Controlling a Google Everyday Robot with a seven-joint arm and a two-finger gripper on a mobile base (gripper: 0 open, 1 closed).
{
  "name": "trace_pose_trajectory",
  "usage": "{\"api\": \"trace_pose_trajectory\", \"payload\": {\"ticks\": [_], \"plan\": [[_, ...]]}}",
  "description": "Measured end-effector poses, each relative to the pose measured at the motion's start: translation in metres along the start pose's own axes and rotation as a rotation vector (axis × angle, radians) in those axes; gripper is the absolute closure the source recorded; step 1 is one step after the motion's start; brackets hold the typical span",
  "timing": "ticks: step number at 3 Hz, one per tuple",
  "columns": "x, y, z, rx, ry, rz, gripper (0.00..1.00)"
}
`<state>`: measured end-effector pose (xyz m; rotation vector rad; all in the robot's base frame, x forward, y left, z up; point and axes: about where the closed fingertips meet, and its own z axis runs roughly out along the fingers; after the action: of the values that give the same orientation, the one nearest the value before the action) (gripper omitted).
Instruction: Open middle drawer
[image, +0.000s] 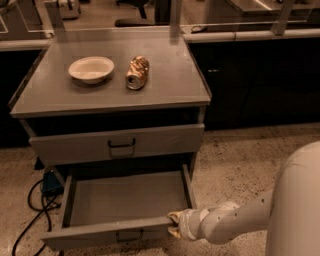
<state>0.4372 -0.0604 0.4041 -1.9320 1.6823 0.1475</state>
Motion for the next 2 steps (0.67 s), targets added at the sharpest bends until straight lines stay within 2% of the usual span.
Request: {"api": "trace_pose_trajectory", "payload": {"ticks": [2], "plan": [[-0.0056,0.004,-0.0047,-0.005,-0.006,0.0,1.0]]}}
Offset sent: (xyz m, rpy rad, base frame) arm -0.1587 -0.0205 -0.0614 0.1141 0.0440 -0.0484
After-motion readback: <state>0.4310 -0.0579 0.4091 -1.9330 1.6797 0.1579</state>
